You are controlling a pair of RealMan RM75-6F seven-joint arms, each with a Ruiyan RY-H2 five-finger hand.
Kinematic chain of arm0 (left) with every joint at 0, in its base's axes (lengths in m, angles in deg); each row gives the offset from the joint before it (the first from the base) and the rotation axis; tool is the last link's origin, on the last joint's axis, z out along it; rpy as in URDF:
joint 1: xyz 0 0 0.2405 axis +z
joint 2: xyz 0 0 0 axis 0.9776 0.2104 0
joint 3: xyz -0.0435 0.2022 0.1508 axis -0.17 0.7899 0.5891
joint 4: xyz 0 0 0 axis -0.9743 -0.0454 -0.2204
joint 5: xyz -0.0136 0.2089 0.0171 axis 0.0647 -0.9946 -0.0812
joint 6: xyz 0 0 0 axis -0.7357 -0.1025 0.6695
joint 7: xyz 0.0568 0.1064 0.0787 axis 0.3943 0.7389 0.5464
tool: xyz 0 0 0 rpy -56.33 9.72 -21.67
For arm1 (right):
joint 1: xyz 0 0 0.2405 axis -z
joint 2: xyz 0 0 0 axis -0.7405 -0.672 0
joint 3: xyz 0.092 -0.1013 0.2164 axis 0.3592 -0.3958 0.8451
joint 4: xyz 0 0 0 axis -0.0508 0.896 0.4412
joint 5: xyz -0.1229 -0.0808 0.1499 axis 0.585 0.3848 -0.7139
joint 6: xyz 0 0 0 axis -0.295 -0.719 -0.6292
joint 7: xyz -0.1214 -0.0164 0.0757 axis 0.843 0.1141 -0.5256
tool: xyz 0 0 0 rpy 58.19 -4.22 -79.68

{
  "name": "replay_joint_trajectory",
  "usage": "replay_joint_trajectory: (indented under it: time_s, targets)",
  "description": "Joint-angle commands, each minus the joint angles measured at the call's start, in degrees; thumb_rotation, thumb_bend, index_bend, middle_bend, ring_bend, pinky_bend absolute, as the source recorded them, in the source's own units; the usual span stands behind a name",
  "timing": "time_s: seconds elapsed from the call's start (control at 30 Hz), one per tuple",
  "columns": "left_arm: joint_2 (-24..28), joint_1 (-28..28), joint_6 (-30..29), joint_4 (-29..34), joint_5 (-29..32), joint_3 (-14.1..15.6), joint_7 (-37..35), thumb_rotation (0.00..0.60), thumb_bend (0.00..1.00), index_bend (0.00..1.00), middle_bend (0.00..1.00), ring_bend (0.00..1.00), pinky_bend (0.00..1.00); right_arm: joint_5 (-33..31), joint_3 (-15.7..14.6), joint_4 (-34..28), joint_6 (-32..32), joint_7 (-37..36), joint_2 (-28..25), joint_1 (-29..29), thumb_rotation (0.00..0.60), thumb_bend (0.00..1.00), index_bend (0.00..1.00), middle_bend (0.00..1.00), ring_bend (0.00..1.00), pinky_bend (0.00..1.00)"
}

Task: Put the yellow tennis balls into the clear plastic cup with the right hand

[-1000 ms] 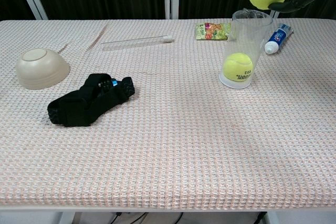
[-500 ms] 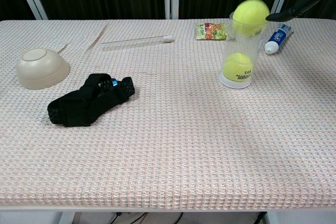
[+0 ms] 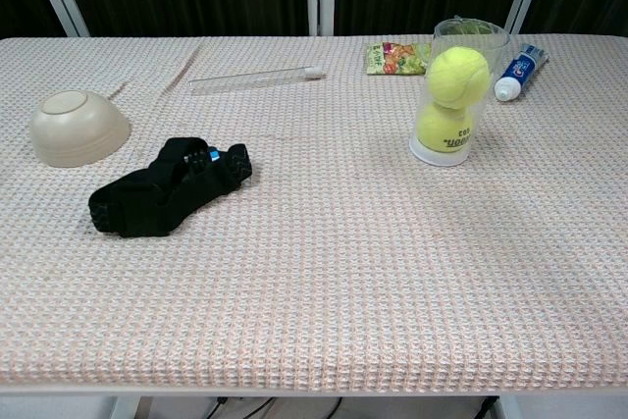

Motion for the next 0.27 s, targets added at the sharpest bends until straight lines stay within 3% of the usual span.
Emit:
replay_joint_trajectory:
  time_s: [0.03,0.17,0.27]
  targets:
    - [-0.27,-0.07,-0.23,-0.34,-0.25,-0.03,0.44,0.600,0.18,0.01,0.00,0.00,0.00,-5.76,-3.82,2.23,-2.57,2.53,-2.06,7.77,0.600,0.05,0.00,0.00,0.00,0.00]
    - [-1.24,-0.11,-1.03,-1.45,-0.68,-0.27,1.07,0.600,0.18,0.01,0.00,0.00,0.00,-8.91,-4.82,2.37,-3.32,0.81,-2.51,12.03,0.600,0.05,0.00,0.00,0.00,0.00]
    - [-1.60,-0.36,-0.57,-1.65,-0.60,-0.26,1.63,0.600,0.17,0.01,0.00,0.00,0.00,-7.54,-4.81,3.58,-4.21,-0.50,-2.32,12.75,0.600,0.05,0.00,0.00,0.00,0.00]
